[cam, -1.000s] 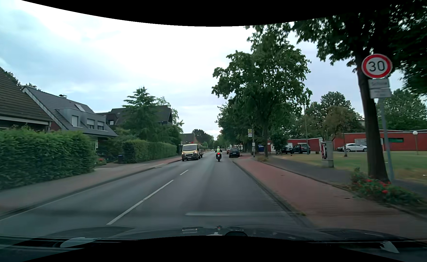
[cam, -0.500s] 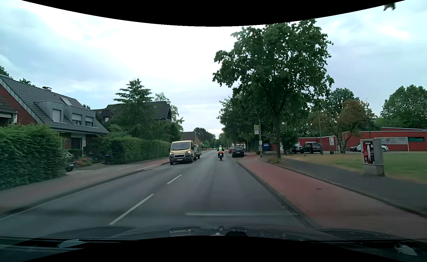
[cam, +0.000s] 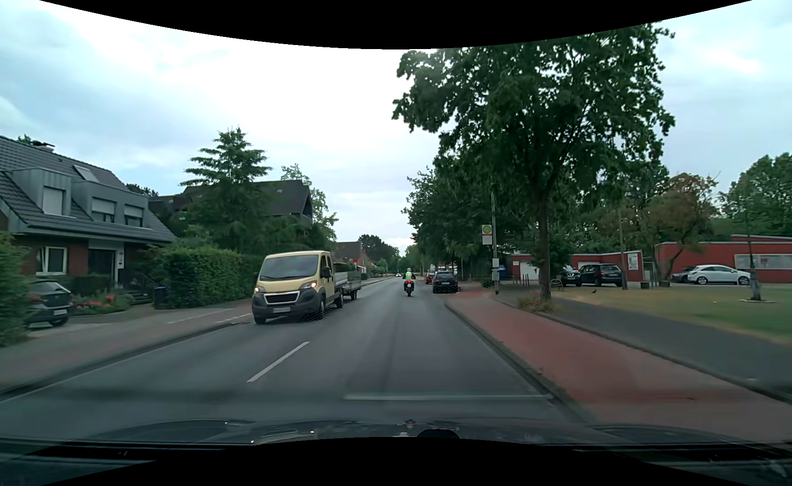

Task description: Follow the waypoints while adhering to traffic rules and regulations

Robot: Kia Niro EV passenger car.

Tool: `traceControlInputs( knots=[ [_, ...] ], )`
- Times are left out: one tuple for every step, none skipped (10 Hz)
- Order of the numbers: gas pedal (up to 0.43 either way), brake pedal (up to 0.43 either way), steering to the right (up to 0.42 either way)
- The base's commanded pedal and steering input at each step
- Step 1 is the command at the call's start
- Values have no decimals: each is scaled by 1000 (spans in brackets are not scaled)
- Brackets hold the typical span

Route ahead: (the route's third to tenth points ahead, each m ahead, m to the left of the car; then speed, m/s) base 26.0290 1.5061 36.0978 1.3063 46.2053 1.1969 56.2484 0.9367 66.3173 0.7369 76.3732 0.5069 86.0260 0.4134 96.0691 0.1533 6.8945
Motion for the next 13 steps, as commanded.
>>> traceControlInputs(
  knots=[
    [138, 0, 0],
    [138, 0, 0],
    [138, 0, 0],
    [138, 0, 0],
    [138, 0, 0],
    [138, 0, 0],
    [138, 0, 0],
    [138, 0, 0],
    [138, 0, 0],
    [130, 0, 0],
    [130, 0, 0],
    [130, 0, 0],
    [130, 0, 0]
  ],
)
